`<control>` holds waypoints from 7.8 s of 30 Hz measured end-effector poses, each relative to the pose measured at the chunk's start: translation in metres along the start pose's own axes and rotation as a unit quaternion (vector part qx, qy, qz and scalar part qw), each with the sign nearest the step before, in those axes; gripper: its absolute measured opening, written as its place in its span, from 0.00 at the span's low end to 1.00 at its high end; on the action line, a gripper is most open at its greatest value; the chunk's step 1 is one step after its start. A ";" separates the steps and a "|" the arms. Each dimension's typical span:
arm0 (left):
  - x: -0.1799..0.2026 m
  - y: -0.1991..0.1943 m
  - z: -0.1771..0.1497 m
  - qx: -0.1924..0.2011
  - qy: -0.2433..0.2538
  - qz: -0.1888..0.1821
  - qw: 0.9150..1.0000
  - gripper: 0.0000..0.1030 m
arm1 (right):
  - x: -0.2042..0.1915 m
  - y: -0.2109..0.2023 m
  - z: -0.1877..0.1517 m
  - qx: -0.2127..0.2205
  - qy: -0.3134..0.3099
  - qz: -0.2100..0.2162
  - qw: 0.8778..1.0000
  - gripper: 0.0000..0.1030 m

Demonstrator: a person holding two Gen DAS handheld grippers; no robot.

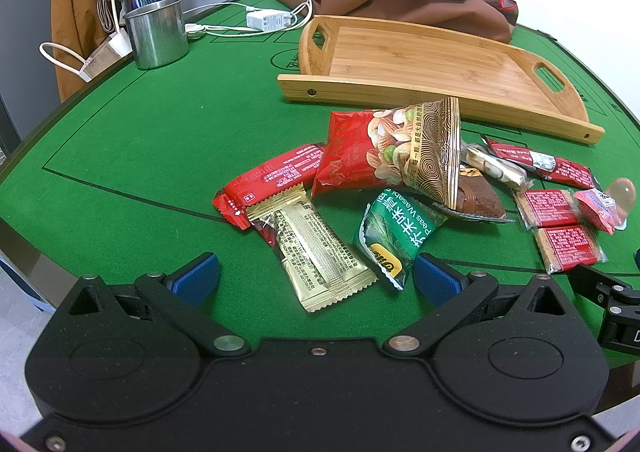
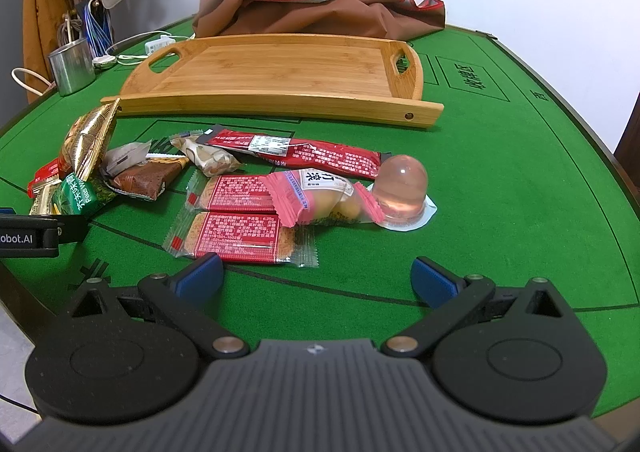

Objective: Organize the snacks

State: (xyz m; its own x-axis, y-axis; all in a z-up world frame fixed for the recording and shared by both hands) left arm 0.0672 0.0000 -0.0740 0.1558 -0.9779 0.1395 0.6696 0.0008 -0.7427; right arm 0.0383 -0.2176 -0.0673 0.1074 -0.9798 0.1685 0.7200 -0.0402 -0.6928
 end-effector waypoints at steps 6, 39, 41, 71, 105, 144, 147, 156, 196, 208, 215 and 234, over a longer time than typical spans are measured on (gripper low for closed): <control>0.000 0.000 0.000 0.000 0.000 0.000 1.000 1.00 | 0.000 0.000 0.000 0.001 0.000 0.000 1.000 1.00; 0.000 0.000 0.000 0.001 0.000 0.000 1.000 1.00 | 0.001 -0.003 0.000 -0.001 0.004 -0.006 1.000 1.00; 0.000 0.000 0.000 0.002 0.000 0.000 1.000 1.00 | 0.000 -0.002 0.002 0.000 0.003 -0.006 1.000 1.00; 0.006 -0.032 0.017 0.059 -0.001 -0.089 0.994 0.95 | -0.012 -0.006 0.020 0.036 0.008 0.042 0.998 0.88; 0.035 0.015 0.051 0.027 -0.021 -0.138 0.990 0.78 | 0.017 0.019 0.041 0.045 0.015 0.050 0.998 0.70; 0.080 0.030 0.171 0.001 0.009 -0.148 0.989 0.64 | 0.051 0.045 0.171 0.046 0.026 0.089 0.995 0.53; 0.089 0.046 0.185 -0.011 0.009 -0.143 0.990 0.64 | 0.055 0.060 0.184 0.036 0.022 0.076 0.996 0.53; 0.111 0.106 0.188 -0.035 0.031 -0.108 0.993 0.64 | 0.063 0.121 0.191 -0.010 -0.003 0.018 1.000 0.48; 0.109 0.096 0.160 0.015 0.091 -0.092 0.992 0.94 | 0.047 0.067 0.158 0.044 -0.001 0.076 0.996 0.81; 0.086 0.032 0.119 0.053 0.101 -0.141 0.983 1.00 | 0.031 0.032 0.120 0.072 -0.029 0.088 0.993 0.94; 0.074 0.011 0.094 0.080 0.113 -0.146 0.980 1.00 | 0.024 0.023 0.101 0.084 -0.040 0.084 0.992 1.00; 0.030 -0.010 0.048 0.053 0.064 -0.153 0.985 1.00 | 0.031 0.013 0.064 0.075 -0.050 0.039 0.995 1.00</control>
State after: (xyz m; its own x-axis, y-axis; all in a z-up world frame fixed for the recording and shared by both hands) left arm 0.1005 -0.0189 -0.0309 -0.1532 -0.9544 0.2564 0.7443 -0.2821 -0.6053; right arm 0.0950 -0.2360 -0.0268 0.2299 -0.9540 0.1924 0.7999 0.0726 -0.5958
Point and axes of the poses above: each gripper's, at about its wrist camera, not at the fingertips, and y roughly the way its jaws point, x to its right, z to its top, the point moved 10 cm from there along y, roughly the way its jaws point, and after that the axes turned 12 degrees about -y, right-handed, at the moved point
